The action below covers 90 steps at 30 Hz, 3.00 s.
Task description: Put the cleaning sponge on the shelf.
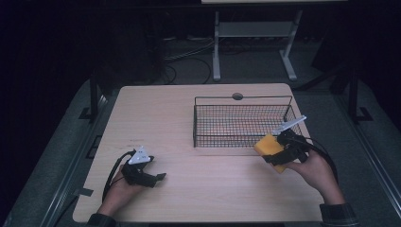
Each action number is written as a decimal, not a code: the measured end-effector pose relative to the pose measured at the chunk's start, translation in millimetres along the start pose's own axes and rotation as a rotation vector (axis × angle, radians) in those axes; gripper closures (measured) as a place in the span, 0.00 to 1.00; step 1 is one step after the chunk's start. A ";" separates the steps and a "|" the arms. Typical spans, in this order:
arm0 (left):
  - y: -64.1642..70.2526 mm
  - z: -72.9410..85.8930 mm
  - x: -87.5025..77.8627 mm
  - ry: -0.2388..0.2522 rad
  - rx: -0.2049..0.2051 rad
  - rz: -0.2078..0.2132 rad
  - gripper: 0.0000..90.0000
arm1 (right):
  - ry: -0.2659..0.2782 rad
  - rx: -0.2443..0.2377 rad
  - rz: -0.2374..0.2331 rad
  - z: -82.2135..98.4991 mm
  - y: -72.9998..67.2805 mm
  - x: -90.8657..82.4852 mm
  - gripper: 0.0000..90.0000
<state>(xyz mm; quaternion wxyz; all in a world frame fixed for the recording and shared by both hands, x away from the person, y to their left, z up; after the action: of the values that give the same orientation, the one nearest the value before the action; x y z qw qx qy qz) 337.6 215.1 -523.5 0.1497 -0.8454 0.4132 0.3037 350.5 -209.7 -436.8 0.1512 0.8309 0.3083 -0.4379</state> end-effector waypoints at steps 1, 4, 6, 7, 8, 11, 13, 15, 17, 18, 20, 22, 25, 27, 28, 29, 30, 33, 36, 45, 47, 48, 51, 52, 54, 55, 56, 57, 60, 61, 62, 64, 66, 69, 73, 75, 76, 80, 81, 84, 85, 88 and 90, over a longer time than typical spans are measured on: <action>0.0 0.0 0.0 0.000 0.000 0.000 0.15 | 0.001 0.001 0.000 -1.2 0.6 -1.1 0.24; 0.0 0.0 0.0 0.000 0.000 0.000 0.15 | 0.007 0.003 0.002 -5.2 2.6 -4.3 0.24; 0.0 0.0 0.0 0.000 0.000 0.000 0.15 | 0.008 0.000 0.006 -7.8 4.2 -6.0 0.24; -0.1 0.0 0.0 -0.001 0.001 0.000 0.15 | 0.009 0.001 0.007 -9.1 5.1 -6.6 0.24; -0.2 0.0 -0.1 -0.001 0.003 -0.001 0.15 | 0.010 0.002 0.005 -10.4 5.9 -7.5 0.24; -0.2 0.0 -0.1 -0.001 0.003 -0.001 0.15 | 0.010 0.006 0.009 -13.1 8.0 -8.8 0.24; -0.2 0.0 0.0 0.000 0.002 -0.001 0.15 | 0.010 0.007 0.010 -17.1 11.5 -10.7 0.24; 0.0 -0.2 0.2 0.003 -0.001 -0.001 0.15 | 0.012 0.008 0.012 -19.6 14.4 -11.2 0.25; 0.0 -0.2 0.2 0.002 -0.001 -0.001 0.15 | 0.010 0.013 0.015 -22.0 17.7 -12.0 0.24; 0.0 -0.2 0.1 0.002 -0.001 -0.001 0.16 | 0.010 0.015 0.018 -22.7 18.8 -12.2 0.24; 0.0 -0.2 0.2 0.002 -0.001 -0.001 0.15 | 0.011 0.018 0.019 -24.7 21.9 -12.3 0.24; 0.1 -0.2 0.2 0.002 -0.002 -0.001 0.15 | 0.007 0.020 0.021 -26.4 24.5 -12.5 0.24; 0.2 -0.1 0.2 0.003 -0.003 -0.001 0.15 | 0.003 0.025 0.028 -29.4 28.7 -12.8 0.24; 0.2 -0.1 0.2 0.002 -0.003 -0.001 0.15 | 0.002 0.026 0.031 -31.5 31.4 -12.7 0.24; 0.2 -0.1 0.2 0.002 -0.003 -0.001 0.15 | 0.001 0.027 0.034 -32.5 32.9 -12.6 0.24; 0.2 -0.1 0.2 0.002 -0.003 -0.001 0.15 | 0.000 0.026 0.035 -33.6 34.2 -12.6 0.24; 0.2 -0.1 0.2 0.002 -0.003 -0.001 0.16 | -0.001 0.029 0.037 -34.6 35.2 -12.6 0.24; -0.2 0.0 0.0 0.000 0.002 -0.001 0.16 | -0.001 0.029 0.042 -38.1 39.9 -12.4 0.25; -0.2 0.0 0.0 0.000 0.002 -0.001 0.15 | -0.003 0.038 0.046 -41.5 44.3 -11.9 0.24; -0.3 0.0 -0.1 -0.001 0.003 0.000 0.15 | -0.013 0.048 0.055 -49.5 53.5 -7.6 0.24; -0.3 0.0 -0.1 -0.001 0.003 -0.001 0.15 | -0.012 0.051 0.057 -51.8 56.0 -6.6 0.24; -0.2 0.0 -0.1 0.000 0.002 -0.001 0.16 | -0.015 0.055 0.063 -53.9 58.7 -5.4 0.24; -0.1 0.0 -0.1 -0.001 0.001 0.000 0.15 | -0.014 0.059 0.066 -57.5 62.6 -3.8 0.24; -0.1 0.0 -0.1 -0.001 0.001 0.000 0.15 | -0.014 0.062 0.068 -58.7 63.9 -3.5 0.24; -0.1 0.0 -0.1 0.000 0.001 0.000 0.15 | -0.013 0.069 0.073 -60.8 67.2 -2.3 0.24; -0.1 0.0 -0.1 0.000 0.001 0.000 0.16 | -0.013 0.069 0.073 -60.8 67.2 -2.3 0.24; -0.1 0.0 -0.1 -0.001 0.001 0.000 0.15 | -0.015 0.079 0.076 -62.2 70.9 -0.3 0.24; -0.1 0.0 -0.1 -0.001 0.001 0.000 0.15 | -0.015 0.079 0.076 -62.2 70.9 -0.3 0.24; -0.1 0.0 -0.1 0.000 0.001 0.000 0.15 | -0.019 0.101 0.081 -63.2 78.0 5.0 0.24; -0.1 0.0 0.0 -0.001 0.001 0.000 0.15 | -0.021 0.104 0.082 -63.3 79.9 6.7 0.24; -0.1 0.0 0.0 -0.001 0.001 0.000 0.15 | -0.021 0.104 0.082 -63.3 79.9 6.7 0.24; -0.1 0.0 -0.1 0.000 0.001 0.000 0.15 | -0.032 0.114 0.093 -63.7 85.6 11.3 0.24; -0.1 0.0 0.0 0.000 0.001 0.000 0.15 | -0.035 0.117 0.099 -64.7 90.0 13.9 0.24; -0.1 0.0 -0.1 -0.001 0.001 0.000 0.15 | -0.037 0.133 0.110 -66.8 95.9 17.2 0.24; -0.1 0.0 -0.1 -0.001 0.001 0.000 0.16 | -0.038 0.144 0.112 -68.6 100.0 21.5 0.24; 0.0 0.0 0.0 0.000 0.001 0.000 0.15 | -0.044 0.150 0.115 -69.9 102.9 27.0 0.24; -0.1 0.0 -0.1 -0.001 0.001 0.000 0.16 | -0.046 0.153 0.115 -70.3 103.7 28.7 0.24; -0.1 0.0 -0.1 -0.001 0.001 0.000 0.15 | -0.046 0.162 0.118 -71.3 108.0 35.2 0.24; -0.1 0.0 -0.1 -0.001 0.001 0.000 0.16 | -0.048 0.165 0.121 -71.0 109.0 36.7 0.24; 0.0 0.0 0.0 0.000 0.001 0.000 0.15 | -0.049 0.172 0.125 -71.1 111.6 41.0 0.24; 0.0 0.0 0.0 0.000 0.001 0.000 0.15 | -0.049 0.172 0.125 -71.1 111.6 41.0 0.24; -0.1 0.0 0.0 -0.001 0.001 0.000 0.15 | -0.056 0.180 0.126 -70.7 114.1 47.0 0.24; 0.0 0.0 0.0 0.000 0.001 0.000 0.16 | -0.060 0.185 0.126 -70.1 115.3 50.1 0.24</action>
<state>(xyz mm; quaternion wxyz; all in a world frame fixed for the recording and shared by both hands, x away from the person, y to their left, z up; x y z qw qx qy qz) 337.6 215.1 -523.5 0.1501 -0.8452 0.4133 0.3037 490.6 -242.2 -440.0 0.1106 0.8455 0.2091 -0.4788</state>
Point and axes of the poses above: each handheld gripper's, and its own axes: x roughly forward along the jaws, z roughly out of its underside, y roughly to its right, the point moved 7 cm from there along x, roughly forward along the jaws, and after that the axes turned 4 degrees about y, right-handed, at the moved point
